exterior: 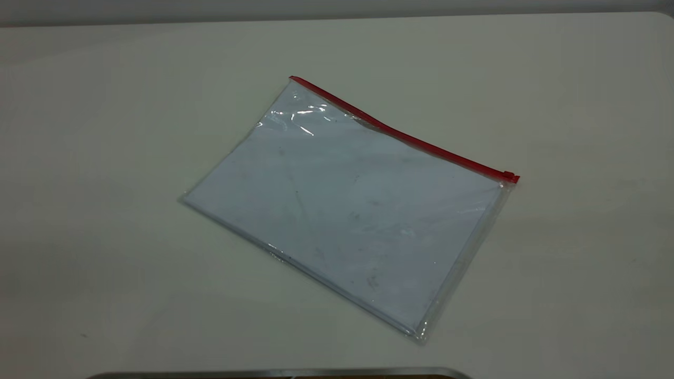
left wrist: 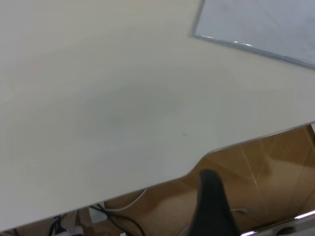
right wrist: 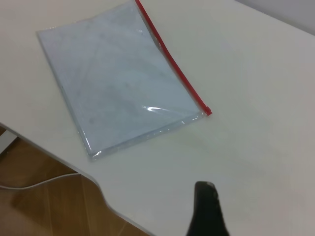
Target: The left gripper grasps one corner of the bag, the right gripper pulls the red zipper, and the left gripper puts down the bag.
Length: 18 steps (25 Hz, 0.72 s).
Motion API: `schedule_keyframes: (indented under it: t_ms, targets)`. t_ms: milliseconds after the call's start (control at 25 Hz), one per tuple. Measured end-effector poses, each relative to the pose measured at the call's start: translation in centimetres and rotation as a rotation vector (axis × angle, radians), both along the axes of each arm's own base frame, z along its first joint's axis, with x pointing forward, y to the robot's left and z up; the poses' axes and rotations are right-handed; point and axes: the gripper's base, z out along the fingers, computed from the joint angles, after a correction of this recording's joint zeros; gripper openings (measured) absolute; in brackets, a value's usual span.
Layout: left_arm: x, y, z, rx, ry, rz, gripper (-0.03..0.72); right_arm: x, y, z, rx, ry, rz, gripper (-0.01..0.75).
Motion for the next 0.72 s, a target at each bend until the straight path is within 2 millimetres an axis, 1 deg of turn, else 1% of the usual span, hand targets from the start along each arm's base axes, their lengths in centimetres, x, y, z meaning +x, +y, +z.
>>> schedule_keyframes:
  t_ms: [120, 320, 400, 560, 720]
  targets:
    - [0.0, 0.0, 0.0, 0.001, -0.003, 0.007, 0.588, 0.0, 0.0, 0.0, 0.0, 0.0, 0.0, 0.578]
    - [-0.6, 0.1, 0.0, -0.002, -0.058, 0.15, 0.588, 0.0, 0.0, 0.0, -0.001, 0.0, 0.0, 0.578]
    - [-1.1, 0.1, 0.0, -0.004, -0.09, 0.183, 0.588, 0.0, 0.0, 0.0, -0.001, 0.0, 0.001, 0.578]
    - [-1.9, 0.1, -0.1, -0.007, -0.15, 0.193, 0.588, 0.0, 0.0, 0.0, -0.001, 0.0, 0.001, 0.578]
    - [-2.1, 0.1, -0.1, -0.008, -0.163, 0.193, 0.588, 0.0, 0.0, 0.0, -0.001, 0.0, 0.001, 0.578]
